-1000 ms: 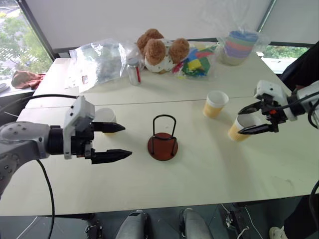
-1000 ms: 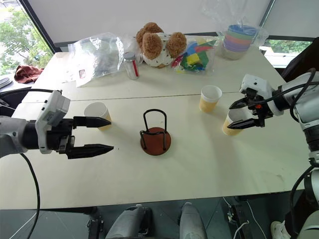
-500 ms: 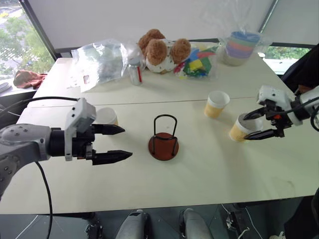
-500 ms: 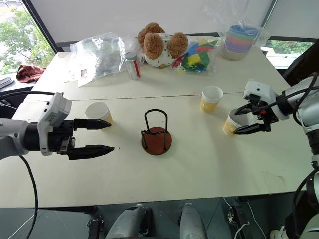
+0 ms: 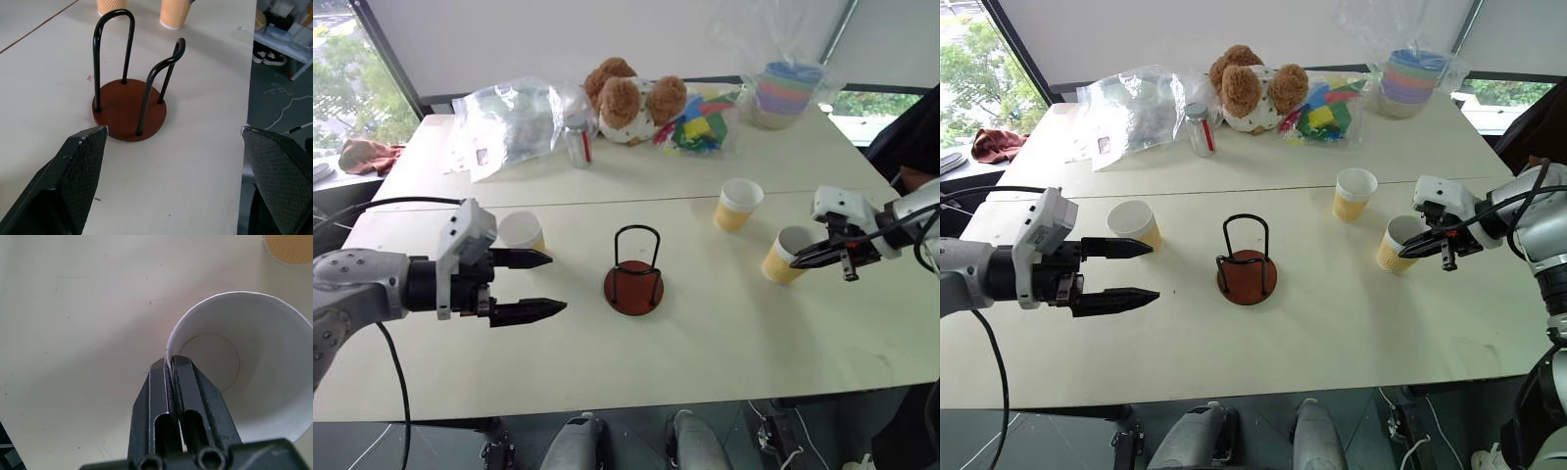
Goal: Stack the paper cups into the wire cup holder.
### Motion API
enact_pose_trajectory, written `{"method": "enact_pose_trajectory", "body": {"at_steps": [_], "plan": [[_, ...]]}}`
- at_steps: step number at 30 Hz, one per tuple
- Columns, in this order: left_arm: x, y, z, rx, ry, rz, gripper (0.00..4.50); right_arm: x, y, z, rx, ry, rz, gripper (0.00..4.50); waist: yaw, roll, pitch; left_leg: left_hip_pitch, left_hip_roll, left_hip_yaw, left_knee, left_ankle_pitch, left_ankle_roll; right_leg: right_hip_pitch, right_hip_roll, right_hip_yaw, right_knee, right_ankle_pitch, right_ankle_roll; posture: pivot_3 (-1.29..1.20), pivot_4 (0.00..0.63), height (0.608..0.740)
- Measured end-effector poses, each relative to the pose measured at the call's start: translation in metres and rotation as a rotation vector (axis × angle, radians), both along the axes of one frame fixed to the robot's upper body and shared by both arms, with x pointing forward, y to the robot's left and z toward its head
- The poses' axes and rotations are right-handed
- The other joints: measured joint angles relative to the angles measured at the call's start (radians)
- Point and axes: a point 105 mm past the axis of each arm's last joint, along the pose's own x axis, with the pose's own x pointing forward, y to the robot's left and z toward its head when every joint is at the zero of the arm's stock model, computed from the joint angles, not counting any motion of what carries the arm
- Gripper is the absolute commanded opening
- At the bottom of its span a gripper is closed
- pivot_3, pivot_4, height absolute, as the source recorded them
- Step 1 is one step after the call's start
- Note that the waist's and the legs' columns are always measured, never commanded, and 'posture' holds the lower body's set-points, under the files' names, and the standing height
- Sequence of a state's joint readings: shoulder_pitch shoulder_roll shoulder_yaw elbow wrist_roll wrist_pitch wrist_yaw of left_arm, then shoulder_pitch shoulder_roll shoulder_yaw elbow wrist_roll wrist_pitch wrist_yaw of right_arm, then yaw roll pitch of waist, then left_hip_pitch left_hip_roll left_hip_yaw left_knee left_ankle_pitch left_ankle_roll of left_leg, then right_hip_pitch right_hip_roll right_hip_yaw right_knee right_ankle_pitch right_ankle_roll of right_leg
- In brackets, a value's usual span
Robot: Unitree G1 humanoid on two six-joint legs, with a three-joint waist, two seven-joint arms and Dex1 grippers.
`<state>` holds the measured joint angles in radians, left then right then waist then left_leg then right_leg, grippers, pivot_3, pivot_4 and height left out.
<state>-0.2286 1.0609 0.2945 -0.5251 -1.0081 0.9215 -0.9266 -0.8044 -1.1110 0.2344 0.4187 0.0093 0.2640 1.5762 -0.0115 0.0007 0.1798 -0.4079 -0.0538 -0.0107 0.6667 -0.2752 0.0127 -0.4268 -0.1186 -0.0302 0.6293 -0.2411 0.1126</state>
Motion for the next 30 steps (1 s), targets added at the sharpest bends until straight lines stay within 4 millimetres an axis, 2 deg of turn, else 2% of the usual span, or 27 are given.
{"method": "enact_pose_trajectory", "body": {"at_steps": [2, 4, 5, 7, 9, 11, 13, 17, 21, 30], "plan": [[-0.001, 0.002, -0.004, 0.004, 0.01, 0.015, 4.5, 0.007, 0.013, 0.014, 0.02, -0.044, 0.041, 0.04, -0.005, 0.0, 0.0, 0.0, 0.0, 0.001, 0.0, 0.0, 0.0, 0.0, 0.0, 0.001, 0.0, 0.0, 0.0, 0.0, 0.15, 0.74], [-0.003, 0.003, -0.008, 0.012, 0.024, 0.02, 4.5, 0.015, 0.035, 0.041, 0.081, -0.109, 0.103, 0.04, -0.014, 0.002, 0.001, 0.001, 0.0, 0.002, 0.0, 0.0, 0.0, -0.002, 0.001, 0.003, 0.001, 0.0, 0.0, 0.0, 0.15, 0.74], [-0.004, 0.003, -0.01, 0.018, 0.032, 0.022, 4.5, 0.018, 0.053, 0.06, 0.133, -0.145, 0.152, 0.04, -0.017, 0.002, 0.001, 0.001, 0.001, 0.002, -0.001, 0.0, -0.001, -0.002, 0.001, 0.003, 0.001, 0.0, 0.0, 0.0, 0.15, 0.74], [-0.005, 0.005, -0.011, 0.031, 0.031, 0.026, 4.5, 0.015, 0.085, 0.094, 0.186, -0.218, 0.274, 0.04, -0.011, 0.003, 0.001, 0.001, 0.002, 0.001, -0.002, 0.001, -0.002, -0.002, 0.001, 0.001, 0.001, 0.0, 0.0, 0.0, 0.15, 0.74], [-0.004, 0.007, -0.009, 0.041, 0.023, 0.035, 4.5, 0.007, 0.103, 0.112, 0.203, -0.253, 0.359, 0.04, 0.001, 0.001, 0.001, 0.0, 0.003, -0.001, -0.002, 0.001, -0.002, -0.002, 0.002, 0.0, 0.0, 0.0, 0.0, 0.0, 0.15, 0.74], [-0.004, 0.01, -0.011, 0.048, 0.026, 0.053, 4.5, 0.002, 0.122, 0.113, 0.228, -0.236, 0.448, 0.04, 0.005, 0.0, 0.0, 0.0, 0.001, -0.002, -0.002, 0.0, -0.001, 0.0, 0.0, 0.0, -0.001, 0.0, 0.0, 0.0, 0.15, 0.74], [-0.005, 0.012, -0.016, 0.051, 0.041, 0.063, 4.5, -0.008, 0.148, 0.105, 0.25, -0.187, 0.577, 0.04, 0.001, 0.0, 0.0, -0.001, 0.0, -0.001, -0.001, -0.001, 0.0, -0.001, -0.001, 0.001, -0.001, 0.0, 0.0, 0.0, 0.15, 0.74], [-0.006, 0.013, -0.02, 0.052, 0.045, 0.072, 4.5, -0.025, 0.172, 0.103, 0.273, -0.138, 0.721, 0.04, 0.001, 0.0, 0.001, -0.001, 0.0, -0.001, 0.0, -0.001, 0.0, -0.001, -0.001, 0.001, -0.001, 0.0, 0.0, 0.0, 0.15, 0.74], [-0.006, 0.013, -0.021, 0.052, 0.037, 0.078, 4.5, -0.036, 0.184, 0.107, 0.266, -0.142, 0.818, 0.04, -0.002, 0.0, 0.001, -0.001, 0.0, -0.001, -0.001, -0.001, 0.0, -0.002, -0.001, 0.001, 0.0, 0.0, 0.0, 0.0, 0.15, 0.74], [-0.008, 0.012, -0.02, 0.04, 0.014, 0.097, 4.5, -0.032, 0.201, 0.094, 0.227, -0.117, 0.899, 0.04, -0.001, 0.0, 0.001, -0.001, 0.0, -0.001, -0.001, -0.001, 0.0, -0.003, -0.001, 0.001, 0.001, 0.0, 0.0, 0.0, 0.15, 0.74]]}}
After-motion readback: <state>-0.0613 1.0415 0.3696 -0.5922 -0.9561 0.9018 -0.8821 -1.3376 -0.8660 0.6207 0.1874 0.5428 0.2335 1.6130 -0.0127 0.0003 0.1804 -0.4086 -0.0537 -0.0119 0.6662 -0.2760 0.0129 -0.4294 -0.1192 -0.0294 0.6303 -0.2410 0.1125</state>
